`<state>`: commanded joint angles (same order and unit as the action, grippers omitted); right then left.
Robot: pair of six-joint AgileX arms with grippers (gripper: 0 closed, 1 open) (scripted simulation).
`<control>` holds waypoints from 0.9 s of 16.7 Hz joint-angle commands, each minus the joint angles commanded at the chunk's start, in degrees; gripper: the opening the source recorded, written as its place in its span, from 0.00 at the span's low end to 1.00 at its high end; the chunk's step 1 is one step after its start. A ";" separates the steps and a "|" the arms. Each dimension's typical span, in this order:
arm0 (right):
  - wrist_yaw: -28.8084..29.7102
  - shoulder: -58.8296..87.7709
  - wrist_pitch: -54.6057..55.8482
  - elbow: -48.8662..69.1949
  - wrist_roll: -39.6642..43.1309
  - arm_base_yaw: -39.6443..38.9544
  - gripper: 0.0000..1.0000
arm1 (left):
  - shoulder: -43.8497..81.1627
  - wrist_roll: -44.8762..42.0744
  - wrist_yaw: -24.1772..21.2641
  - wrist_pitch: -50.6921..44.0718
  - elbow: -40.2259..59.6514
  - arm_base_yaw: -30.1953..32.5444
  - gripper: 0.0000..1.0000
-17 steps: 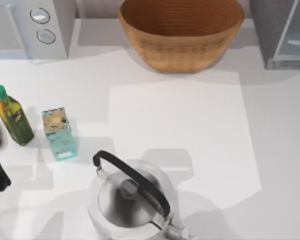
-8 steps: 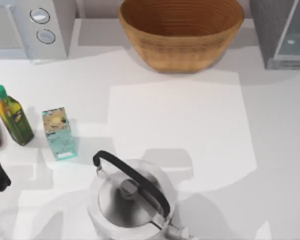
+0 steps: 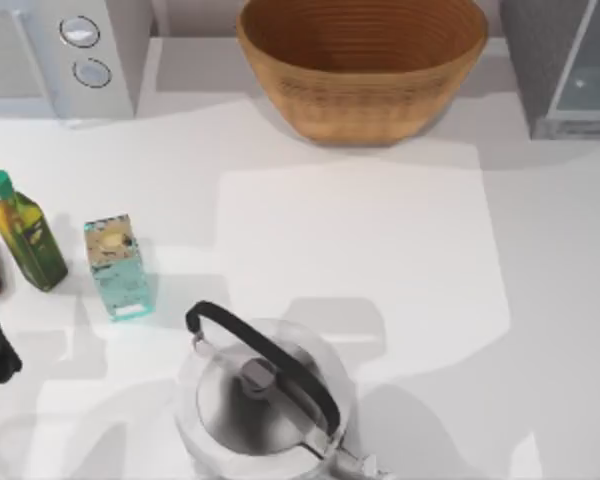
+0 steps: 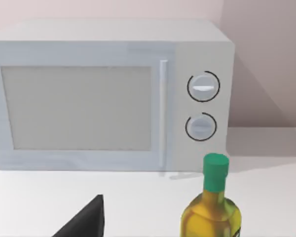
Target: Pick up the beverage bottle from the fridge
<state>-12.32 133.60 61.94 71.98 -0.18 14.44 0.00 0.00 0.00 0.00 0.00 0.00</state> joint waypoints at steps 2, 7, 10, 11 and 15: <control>0.00 0.00 0.00 0.00 0.00 0.00 0.70 | 0.00 0.00 0.00 0.00 0.00 0.00 1.00; 0.00 0.00 0.00 0.00 0.00 0.00 0.32 | 0.00 0.00 0.00 0.00 0.00 0.00 1.00; 0.00 0.00 0.00 0.00 0.00 0.00 0.10 | 0.00 0.00 0.00 0.00 0.00 0.00 1.00; 0.00 0.00 0.00 0.00 0.00 0.00 0.02 | 0.00 0.00 0.00 0.00 0.00 0.00 1.00; 0.00 0.00 0.00 0.00 0.00 0.00 0.00 | 0.00 0.00 0.00 0.00 0.00 0.00 1.00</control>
<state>-12.32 133.60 61.94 71.98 -0.18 14.44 0.00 0.00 0.00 0.00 0.00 0.00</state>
